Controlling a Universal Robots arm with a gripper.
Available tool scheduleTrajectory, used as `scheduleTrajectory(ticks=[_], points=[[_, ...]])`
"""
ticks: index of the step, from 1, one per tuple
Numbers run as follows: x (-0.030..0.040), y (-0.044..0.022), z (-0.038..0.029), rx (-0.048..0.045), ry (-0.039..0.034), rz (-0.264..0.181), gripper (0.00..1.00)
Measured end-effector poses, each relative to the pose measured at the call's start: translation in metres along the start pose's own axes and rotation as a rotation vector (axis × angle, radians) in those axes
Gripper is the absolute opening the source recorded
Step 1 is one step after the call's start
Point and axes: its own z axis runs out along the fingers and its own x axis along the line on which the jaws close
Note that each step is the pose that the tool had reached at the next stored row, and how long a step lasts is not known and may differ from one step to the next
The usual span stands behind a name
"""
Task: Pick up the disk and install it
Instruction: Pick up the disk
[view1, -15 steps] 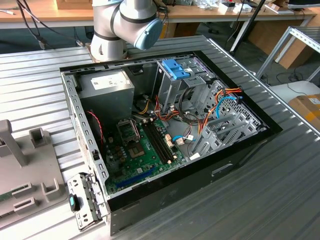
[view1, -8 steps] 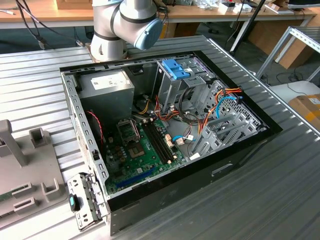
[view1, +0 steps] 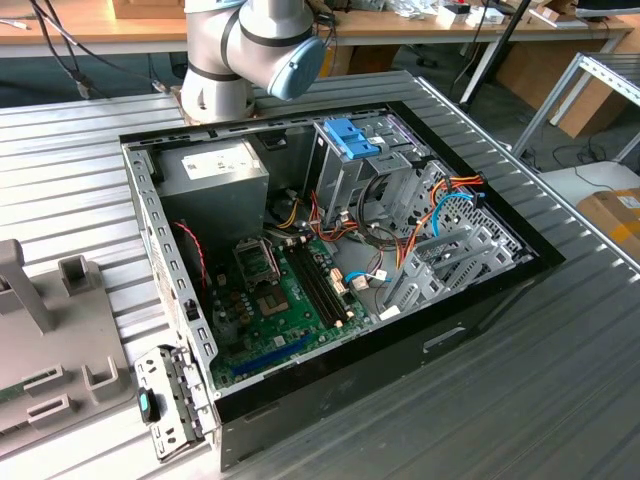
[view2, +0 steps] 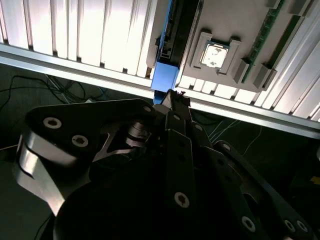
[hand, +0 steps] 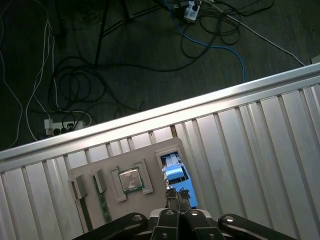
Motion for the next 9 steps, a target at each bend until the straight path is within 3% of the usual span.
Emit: scheduleTrajectory(ticks=[5,9], points=[[-0.0006,0.0002,0.0,0.0002,0.0003,-0.01,0.11],[-0.0034,0.001,0.0,0.0011,0.0023,-0.064,0.11]])
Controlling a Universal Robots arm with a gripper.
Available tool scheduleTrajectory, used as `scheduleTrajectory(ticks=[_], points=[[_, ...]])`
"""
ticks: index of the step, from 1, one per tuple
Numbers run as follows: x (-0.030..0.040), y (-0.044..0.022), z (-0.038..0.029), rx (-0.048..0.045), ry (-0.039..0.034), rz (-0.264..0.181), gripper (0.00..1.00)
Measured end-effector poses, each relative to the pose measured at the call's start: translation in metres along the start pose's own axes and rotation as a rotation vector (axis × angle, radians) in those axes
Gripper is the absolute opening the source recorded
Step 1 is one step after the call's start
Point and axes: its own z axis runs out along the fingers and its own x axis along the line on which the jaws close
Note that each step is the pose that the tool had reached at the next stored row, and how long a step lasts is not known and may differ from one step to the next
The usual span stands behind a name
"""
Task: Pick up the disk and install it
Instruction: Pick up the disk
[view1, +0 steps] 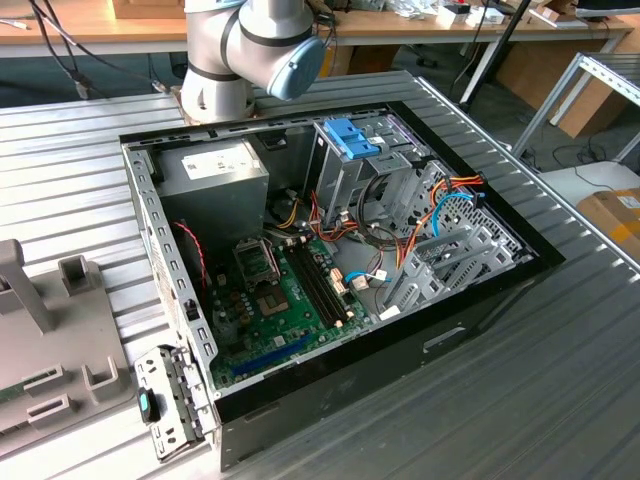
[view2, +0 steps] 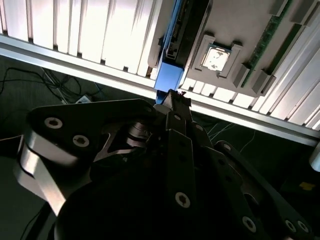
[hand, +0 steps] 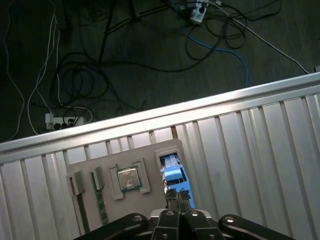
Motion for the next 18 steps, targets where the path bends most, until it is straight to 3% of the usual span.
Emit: scheduleTrajectory(ticks=[6,7,8,11,18], points=[[-0.0011,0.0002,0.0,0.0016,0.0036,-0.099,0.11],[-0.0012,0.0003,0.0002,0.0057,0.0036,-0.11,0.11],[-0.0013,0.0003,0.0005,0.023,0.001,-0.113,0.11],[-0.0012,0.0001,0.0007,0.0492,-0.0029,-0.12,0.11],[-0.0026,0.0005,0.0017,0.0516,-0.005,-0.125,0.11]])
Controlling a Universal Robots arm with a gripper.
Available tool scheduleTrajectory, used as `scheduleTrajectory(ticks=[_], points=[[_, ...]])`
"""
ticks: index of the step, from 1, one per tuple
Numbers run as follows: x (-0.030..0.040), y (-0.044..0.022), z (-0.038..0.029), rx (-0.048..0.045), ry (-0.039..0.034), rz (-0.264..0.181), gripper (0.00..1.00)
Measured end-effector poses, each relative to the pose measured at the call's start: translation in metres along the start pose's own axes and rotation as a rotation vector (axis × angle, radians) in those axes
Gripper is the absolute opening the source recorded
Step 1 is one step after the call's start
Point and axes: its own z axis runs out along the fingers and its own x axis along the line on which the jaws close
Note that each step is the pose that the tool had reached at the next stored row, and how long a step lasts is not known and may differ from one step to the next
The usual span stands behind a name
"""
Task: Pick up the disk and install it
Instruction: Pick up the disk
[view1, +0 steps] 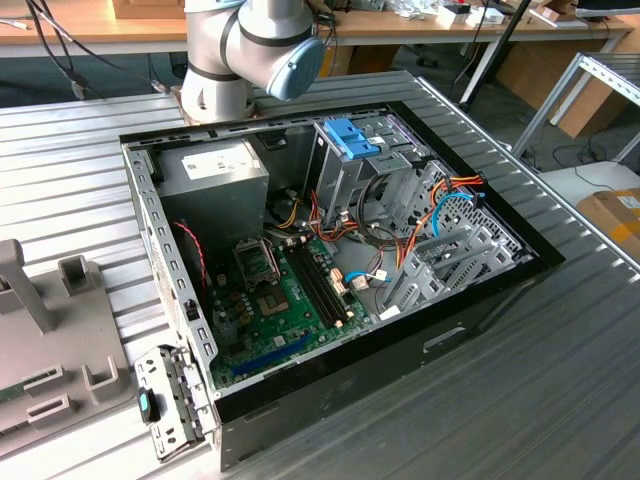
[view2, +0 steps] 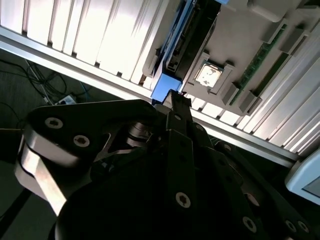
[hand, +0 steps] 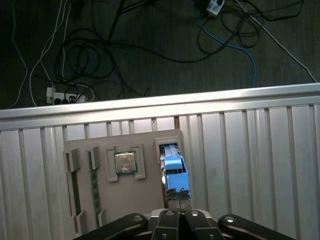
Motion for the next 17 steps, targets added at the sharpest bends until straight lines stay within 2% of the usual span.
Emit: scheduleTrajectory(ticks=[4,17], points=[[-0.0033,0.0002,0.0005,0.0001,-0.0004,-0.001,0.11],[-0.0033,0.0006,0.0024,0.0001,-0.0006,-0.019,0.11]])
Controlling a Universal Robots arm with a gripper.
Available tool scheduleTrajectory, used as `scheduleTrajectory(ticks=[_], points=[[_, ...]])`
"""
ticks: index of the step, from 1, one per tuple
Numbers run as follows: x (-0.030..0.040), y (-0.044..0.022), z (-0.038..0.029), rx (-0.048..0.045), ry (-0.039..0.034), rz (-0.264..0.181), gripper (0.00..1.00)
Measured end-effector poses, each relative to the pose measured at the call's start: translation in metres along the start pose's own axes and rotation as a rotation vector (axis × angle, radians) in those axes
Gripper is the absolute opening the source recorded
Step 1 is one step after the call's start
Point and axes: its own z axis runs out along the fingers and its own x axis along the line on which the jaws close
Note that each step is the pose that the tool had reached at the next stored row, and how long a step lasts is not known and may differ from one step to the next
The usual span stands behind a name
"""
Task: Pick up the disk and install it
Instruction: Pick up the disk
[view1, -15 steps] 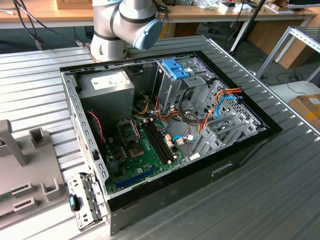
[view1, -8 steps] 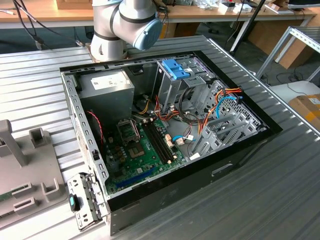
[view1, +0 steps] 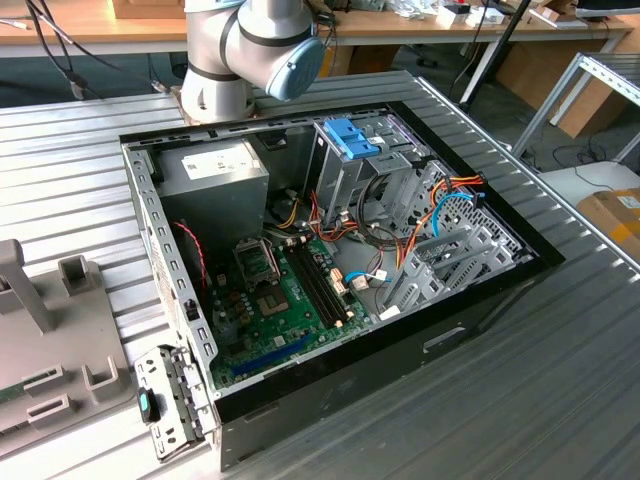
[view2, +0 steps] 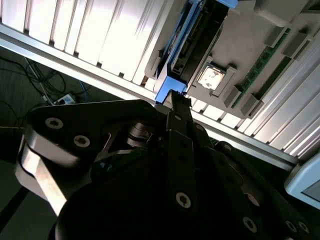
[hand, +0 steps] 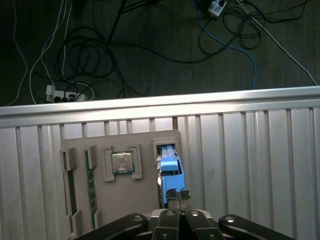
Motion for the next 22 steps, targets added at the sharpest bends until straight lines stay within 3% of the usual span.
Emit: scheduleTrajectory(ticks=[6,7,9,12,13,14,17,19,22], points=[[0.0,0.0,0.0002,0.0,0.0,-0.001,0.11],[0.0,0.0,0.0002,0.0,0.0,-0.001,0.17],[0.0,0.0,0.0002,0.0001,0.0,-0.002,0.17],[0.0,0.0,0.0003,0.0001,0.0,-0.002,0.36],[0.0,0.0,0.0003,0.0,0.0,-0.002,0.36],[0.0,0.0,0.0004,0.0001,0.0,-0.002,0.42],[0.0,0.0,0.0005,0.0,0.0,-0.003,0.44],[0.0,0.0,0.0005,0.0,0.0,-0.003,0.56],[-0.0001,0.0,0.0016,0.0005,-0.0007,-0.003,0.56]])
